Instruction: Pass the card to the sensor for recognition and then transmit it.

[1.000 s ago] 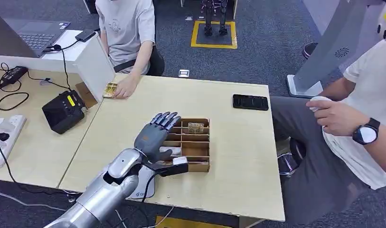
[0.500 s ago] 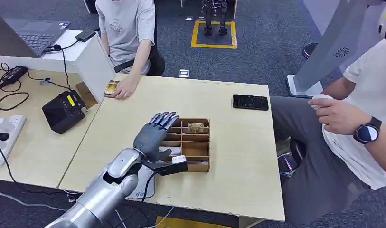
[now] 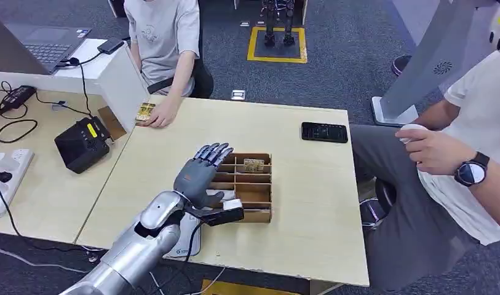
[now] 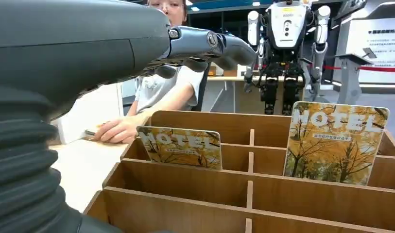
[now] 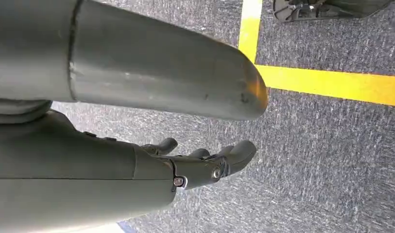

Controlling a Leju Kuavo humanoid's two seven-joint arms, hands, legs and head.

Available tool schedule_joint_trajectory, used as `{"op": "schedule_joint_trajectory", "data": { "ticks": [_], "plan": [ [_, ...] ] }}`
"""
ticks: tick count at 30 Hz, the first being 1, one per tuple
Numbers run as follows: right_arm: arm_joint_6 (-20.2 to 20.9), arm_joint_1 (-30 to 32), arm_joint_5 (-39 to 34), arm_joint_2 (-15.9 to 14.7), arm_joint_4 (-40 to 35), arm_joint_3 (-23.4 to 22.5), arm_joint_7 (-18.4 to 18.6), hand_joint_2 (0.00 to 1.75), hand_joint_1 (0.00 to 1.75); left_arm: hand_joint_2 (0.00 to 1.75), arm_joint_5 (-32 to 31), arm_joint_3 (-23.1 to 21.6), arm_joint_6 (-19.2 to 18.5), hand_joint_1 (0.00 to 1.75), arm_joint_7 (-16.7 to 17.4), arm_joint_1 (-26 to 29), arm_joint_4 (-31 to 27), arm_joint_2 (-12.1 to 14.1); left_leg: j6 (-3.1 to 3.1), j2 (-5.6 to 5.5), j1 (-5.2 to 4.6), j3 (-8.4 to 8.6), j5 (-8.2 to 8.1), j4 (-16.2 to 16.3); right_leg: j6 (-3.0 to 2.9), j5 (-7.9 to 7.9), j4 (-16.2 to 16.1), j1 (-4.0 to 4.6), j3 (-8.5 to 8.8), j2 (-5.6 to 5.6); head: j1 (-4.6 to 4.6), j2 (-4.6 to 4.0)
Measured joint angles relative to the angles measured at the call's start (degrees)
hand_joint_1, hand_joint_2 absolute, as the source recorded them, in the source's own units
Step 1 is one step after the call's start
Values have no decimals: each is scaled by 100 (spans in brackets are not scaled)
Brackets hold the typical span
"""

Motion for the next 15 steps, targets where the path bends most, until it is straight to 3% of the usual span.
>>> {"op": "schedule_joint_trajectory", "data": {
  "ticks": [15],
  "plan": [
    [-2, 0, 35, 0, 2, 0, 0, 0, 0, 175, -135, 0, 7, 0, 35, -3, 114, -31, 0, 0, 0, 0, 0, 0, 0, 0, 0, 0, 0, 0, 2, 0]
  ]
}}
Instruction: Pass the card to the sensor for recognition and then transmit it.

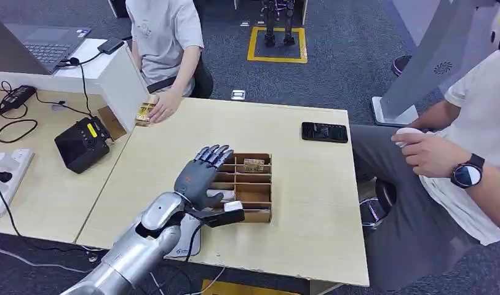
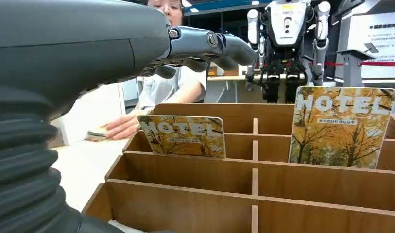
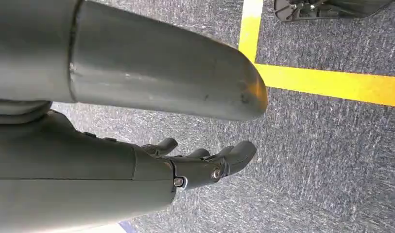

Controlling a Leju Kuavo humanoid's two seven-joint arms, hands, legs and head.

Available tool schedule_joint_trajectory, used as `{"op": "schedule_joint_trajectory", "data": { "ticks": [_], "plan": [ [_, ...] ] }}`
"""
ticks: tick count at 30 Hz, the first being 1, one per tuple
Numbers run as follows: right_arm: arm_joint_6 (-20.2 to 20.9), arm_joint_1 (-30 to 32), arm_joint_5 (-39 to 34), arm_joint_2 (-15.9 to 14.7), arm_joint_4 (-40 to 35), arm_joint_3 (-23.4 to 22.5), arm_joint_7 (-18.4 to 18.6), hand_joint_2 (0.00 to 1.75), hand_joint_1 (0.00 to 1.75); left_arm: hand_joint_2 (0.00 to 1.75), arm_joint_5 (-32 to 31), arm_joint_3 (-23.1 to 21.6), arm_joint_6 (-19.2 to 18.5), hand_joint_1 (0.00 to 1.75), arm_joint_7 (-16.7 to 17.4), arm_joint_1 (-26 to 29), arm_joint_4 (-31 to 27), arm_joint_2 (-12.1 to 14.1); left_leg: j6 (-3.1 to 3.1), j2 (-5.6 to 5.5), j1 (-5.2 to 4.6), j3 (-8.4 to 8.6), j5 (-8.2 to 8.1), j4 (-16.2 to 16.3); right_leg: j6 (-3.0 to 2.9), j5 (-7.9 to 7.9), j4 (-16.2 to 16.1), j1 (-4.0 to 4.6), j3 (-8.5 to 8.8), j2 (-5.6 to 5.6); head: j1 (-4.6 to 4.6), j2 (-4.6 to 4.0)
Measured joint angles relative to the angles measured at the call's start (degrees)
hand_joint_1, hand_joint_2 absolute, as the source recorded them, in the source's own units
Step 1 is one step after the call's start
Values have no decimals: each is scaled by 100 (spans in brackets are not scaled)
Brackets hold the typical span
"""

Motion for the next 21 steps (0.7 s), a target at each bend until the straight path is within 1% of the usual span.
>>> {"op": "schedule_joint_trajectory", "data": {
  "ticks": [16, 17, 18, 21],
  "plan": [
    [0, -1, 0, 0, 0, 0, 0, 0, 0, 175, -94, 0, 87, 0, 50, -104, 256, -76, 0, -1, 0, 1, 0, 0, 1, 1, 0, 0, 2, 0, -2, 0],
    [0, -1, 2, 0, 0, 0, 0, 0, 0, 175, -94, 0, 100, 10, 50, -106, 273, -79, 0, -1, 0, 1, 0, 0, 1, 1, 0, 0, 2, 0, -2, 0],
    [0, -1, 2, 0, -2, 0, -2, 0, 0, 175, -107, 2, 127, 108, 52, -105, 284, -81, 0, -1, 0, 1, 0, 0, 1, 1, 0, 0, 2, -1, -2, 0],
    [2, -1, 4, 0, -2, 0, -20, 0, 0, 175, -195, 2, 212, 108, 100, -104, 330, -79, 0, -1, 0, 0, 0, 0, 1, 1, 0, 0, 2, 0, 0, 0]
  ]
}}
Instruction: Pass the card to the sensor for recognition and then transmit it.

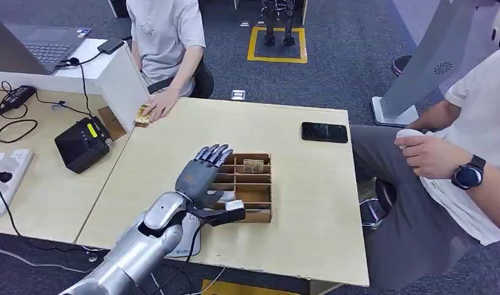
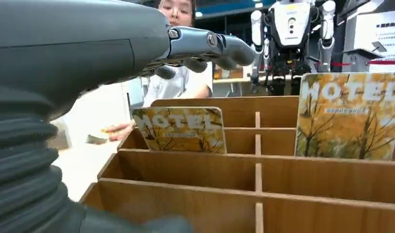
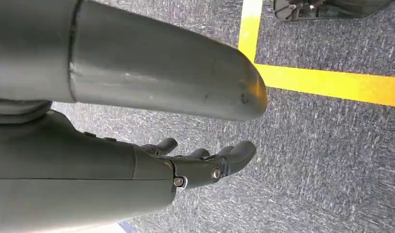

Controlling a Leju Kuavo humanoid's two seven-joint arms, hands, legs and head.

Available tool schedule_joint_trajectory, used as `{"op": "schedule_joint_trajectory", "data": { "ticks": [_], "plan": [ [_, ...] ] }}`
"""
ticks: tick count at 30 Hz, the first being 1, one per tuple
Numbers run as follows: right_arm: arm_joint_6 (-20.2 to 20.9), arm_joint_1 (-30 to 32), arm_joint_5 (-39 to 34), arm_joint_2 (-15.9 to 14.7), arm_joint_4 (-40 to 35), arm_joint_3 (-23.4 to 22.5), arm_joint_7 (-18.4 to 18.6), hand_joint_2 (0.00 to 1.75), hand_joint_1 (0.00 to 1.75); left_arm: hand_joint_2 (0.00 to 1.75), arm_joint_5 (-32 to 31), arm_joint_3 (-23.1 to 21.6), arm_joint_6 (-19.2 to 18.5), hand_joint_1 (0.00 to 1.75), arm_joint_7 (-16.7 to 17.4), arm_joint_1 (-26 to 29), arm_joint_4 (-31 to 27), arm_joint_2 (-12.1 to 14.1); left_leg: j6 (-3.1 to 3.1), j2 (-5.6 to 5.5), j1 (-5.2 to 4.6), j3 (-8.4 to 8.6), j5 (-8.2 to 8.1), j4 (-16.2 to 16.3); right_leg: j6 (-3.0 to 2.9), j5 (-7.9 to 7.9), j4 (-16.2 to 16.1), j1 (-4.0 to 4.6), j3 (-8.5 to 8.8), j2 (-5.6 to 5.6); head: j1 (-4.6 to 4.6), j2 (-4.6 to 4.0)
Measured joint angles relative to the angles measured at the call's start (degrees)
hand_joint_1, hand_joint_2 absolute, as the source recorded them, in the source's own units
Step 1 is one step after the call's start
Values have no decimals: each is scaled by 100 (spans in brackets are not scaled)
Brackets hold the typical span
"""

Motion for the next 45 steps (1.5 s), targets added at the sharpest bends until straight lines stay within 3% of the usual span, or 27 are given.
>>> {"op": "schedule_joint_trajectory", "data": {
  "ticks": [2, 3, 4, 5, 6, 7, 8, 24, 45],
  "plan": [
    [0, 0, 0, 0, 0, 0, 0, 0, 0, 175, -15, 0, 9, 108, 9, 0, 18, 0, 0, 0, 0, 0, 0, 0, 0, 0, 0, 0, 0, 0, -2, 0],
    [0, 1, 0, 0, 2, 0, 0, 0, 0, 175, -15, 4, 35, 175, 9, -3, 20, 2, 0, 0, 0, 0, 0, 0, 0, 0, 0, 0, 0, 0, 0, 0],
    [0, 0, 0, 0, 2, 0, 0, 0, 0, 175, -15, 7, 46, 175, 9, -5, 22, 2, 0, -1, 0, 0, 0, 0, 0, 0, 0, 0, 0, -1, 0, 0],
    [0, -1, 0, 0, 0, 0, 0, 0, 0, 175, -20, 9, 46, 155, 9, 2, 31, 2, 0, -1, 0, 0, 0, 0, 0, 0, 0, 0, 0, -1, -4, 0],
    [0, -1, 0, 0, 0, 0, 0, 0, 0, 175, -20, 9, 46, 169, 9, 1, 37, 2, 0, -1, 0, -1, 0, 0, 0, 0, 0, 0, 0, -1, 0, 0],
    [0, 0, 0, 0, 2, 0, 0, 0, 0, 175, -20, 9, 46, 164, 9, -1, 37, 2, 0, -1, -1, 0, 0, 0, 0, 0, 0, 0, 0, -1, 0, 0],
    [0, -1, 0, 0, 2, 0, -2, 0, 0, 175, -20, 13, 57, 175, 9, -2, 37, 0, 0, -1, -1, 0, 0, 0, 0, 0, 0, 0, 0, -1, -4, 0],
    [0, 0, 90, 31, 2, 0, -77, 0, 0, 175, 151, 79, -192, 175, -122, -14, 37, -42, 1, -1, -1, 2, 1, 0, 0, 0, 0, -1, 3, -1, -2, 0],
    [-4, 0, 92, 33, 4, 0, -81, 0, 0, 175, 297, 79, -245, 175, -243, -22, 35, -61, 6, -2, -1, 3, 4, 0, 1, 1, 0, -1, 5, -3, -2, 0]
  ]
}}
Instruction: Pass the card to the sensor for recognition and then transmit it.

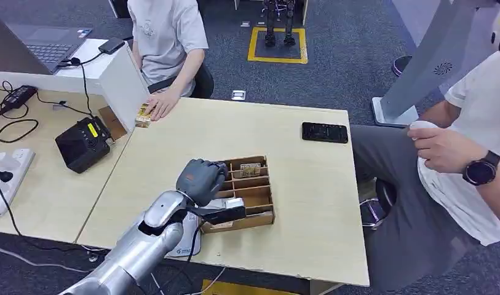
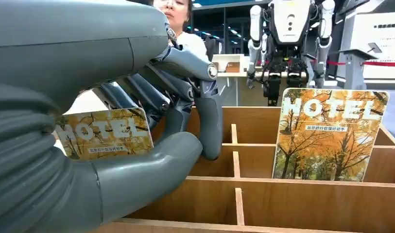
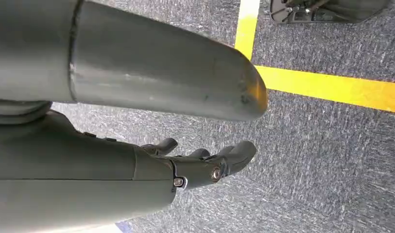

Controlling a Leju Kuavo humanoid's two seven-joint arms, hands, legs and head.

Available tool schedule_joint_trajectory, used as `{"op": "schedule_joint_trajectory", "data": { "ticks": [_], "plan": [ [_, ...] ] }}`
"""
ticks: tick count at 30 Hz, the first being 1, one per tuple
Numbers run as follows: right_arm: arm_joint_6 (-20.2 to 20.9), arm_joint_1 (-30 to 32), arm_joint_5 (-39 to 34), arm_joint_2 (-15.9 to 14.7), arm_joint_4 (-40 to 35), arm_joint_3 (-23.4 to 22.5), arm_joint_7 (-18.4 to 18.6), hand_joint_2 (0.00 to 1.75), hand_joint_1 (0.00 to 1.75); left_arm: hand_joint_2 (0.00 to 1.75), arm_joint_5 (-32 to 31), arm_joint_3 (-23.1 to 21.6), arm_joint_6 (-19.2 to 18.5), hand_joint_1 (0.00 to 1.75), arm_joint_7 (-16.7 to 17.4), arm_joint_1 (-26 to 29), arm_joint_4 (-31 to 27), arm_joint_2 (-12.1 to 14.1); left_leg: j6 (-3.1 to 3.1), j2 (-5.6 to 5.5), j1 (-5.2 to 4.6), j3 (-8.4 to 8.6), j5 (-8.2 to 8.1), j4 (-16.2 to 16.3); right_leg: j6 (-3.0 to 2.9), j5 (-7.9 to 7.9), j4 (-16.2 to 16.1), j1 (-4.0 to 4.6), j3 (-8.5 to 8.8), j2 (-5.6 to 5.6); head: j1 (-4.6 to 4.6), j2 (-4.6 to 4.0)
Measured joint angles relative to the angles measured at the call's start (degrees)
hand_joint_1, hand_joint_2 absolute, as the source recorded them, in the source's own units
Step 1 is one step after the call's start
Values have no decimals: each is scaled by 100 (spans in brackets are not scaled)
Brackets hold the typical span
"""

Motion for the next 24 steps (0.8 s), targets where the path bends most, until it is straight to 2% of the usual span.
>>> {"op": "schedule_joint_trajectory", "data": {
  "ticks": [6, 24],
  "plan": [
    [-4, 1, -22, 0, 0, 0, 20, 0, 0, 175, 138, 2, -61, 175, -70, 0, -22, 2, 0, -1, 0, 0, 0, 0, 0, 0, 0, 0, 0, -1, 0, 0],
    [-20, 2, -35, 17, 0, -9, 17, 0, 0, 175, 542, 0, -313, 175, -168, 124, -623, 85, 0, 0, 0, -1, 0, 0, 0, 0, 0, 0, -1, 0, 0, 0]
  ]
}}
